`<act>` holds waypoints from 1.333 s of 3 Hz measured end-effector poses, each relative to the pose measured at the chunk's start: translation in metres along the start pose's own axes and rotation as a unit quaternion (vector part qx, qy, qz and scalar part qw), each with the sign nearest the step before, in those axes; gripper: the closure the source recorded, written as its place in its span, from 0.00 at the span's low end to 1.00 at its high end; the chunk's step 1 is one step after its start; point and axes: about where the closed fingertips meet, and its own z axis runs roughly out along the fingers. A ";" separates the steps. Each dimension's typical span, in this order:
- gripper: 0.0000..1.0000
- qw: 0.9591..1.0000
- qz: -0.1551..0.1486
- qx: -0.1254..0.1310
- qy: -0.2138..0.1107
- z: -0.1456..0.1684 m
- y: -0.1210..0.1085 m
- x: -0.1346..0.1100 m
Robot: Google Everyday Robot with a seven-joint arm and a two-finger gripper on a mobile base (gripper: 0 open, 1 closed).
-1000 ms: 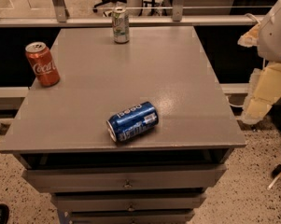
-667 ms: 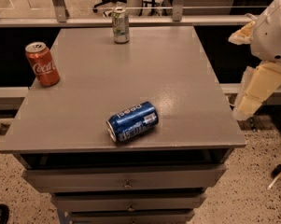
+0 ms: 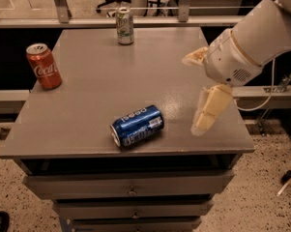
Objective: Move pepsi can near 7up can
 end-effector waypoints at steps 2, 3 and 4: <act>0.00 0.997 -0.024 -0.063 -0.038 0.063 0.021 -0.022; 0.00 0.996 -0.031 -0.076 -0.046 0.090 0.028 -0.031; 0.00 0.995 -0.033 -0.078 -0.048 0.106 0.029 -0.037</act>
Offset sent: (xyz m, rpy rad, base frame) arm -0.0150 0.0739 -0.0721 0.0885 0.1279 0.1718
